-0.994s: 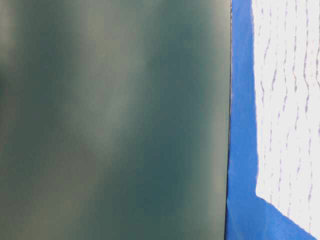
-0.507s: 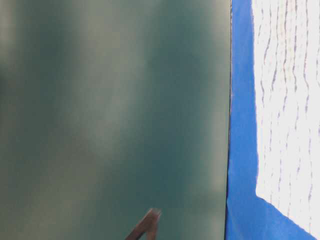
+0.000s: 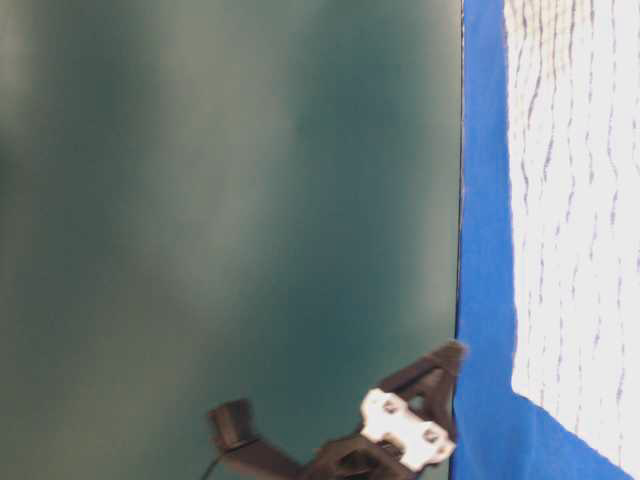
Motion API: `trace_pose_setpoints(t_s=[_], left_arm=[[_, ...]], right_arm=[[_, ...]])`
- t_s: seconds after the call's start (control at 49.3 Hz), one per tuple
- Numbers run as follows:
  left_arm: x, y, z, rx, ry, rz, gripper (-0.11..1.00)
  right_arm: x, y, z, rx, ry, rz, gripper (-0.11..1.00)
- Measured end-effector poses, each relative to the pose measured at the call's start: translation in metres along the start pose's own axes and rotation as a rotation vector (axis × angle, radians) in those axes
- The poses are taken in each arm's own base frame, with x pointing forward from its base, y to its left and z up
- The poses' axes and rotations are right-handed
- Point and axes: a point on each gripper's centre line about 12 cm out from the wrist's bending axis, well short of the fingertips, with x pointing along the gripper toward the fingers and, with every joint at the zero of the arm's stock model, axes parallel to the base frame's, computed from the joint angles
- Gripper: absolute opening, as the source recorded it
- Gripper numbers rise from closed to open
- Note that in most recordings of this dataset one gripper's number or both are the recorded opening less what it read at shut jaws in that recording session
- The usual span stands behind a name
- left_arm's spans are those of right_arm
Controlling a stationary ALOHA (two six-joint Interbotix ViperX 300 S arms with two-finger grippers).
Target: Fold the blue towel.
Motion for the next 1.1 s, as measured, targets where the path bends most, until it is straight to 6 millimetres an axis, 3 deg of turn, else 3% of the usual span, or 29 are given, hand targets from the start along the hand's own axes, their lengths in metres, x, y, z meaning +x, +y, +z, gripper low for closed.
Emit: trace_pose_setpoints(t_s=[0.365,0.568,0.69,0.852,0.933,1.095], left_arm=[[0.036,0.025,-0.041,-0.025,0.113,0.059,0.79],[0.041,0.031,-0.045,-0.038,0.124,0.072,0.75],[0.042,0.032,-0.047,-0.034,0.136,0.073,0.54],[0.042,0.033,-0.048,-0.014,0.165,0.072,0.18],[0.043,0.030,-0.047,0.012,0.171,0.064,0.05],[0.043,0.028,-0.048,0.043,0.178,0.058,0.04]], right_arm=[[0.034,-0.018,-0.017,0.023,0.085,-0.037,0.58],[0.038,-0.020,-0.020,0.027,0.100,-0.039,0.57],[0.039,-0.020,-0.020,0.025,0.102,-0.040,0.48],[0.039,-0.019,-0.020,0.001,0.103,-0.037,0.07],[0.039,-0.020,-0.020,-0.001,0.103,-0.038,0.06],[0.039,-0.019,-0.020,-0.002,0.101,-0.037,0.06]])
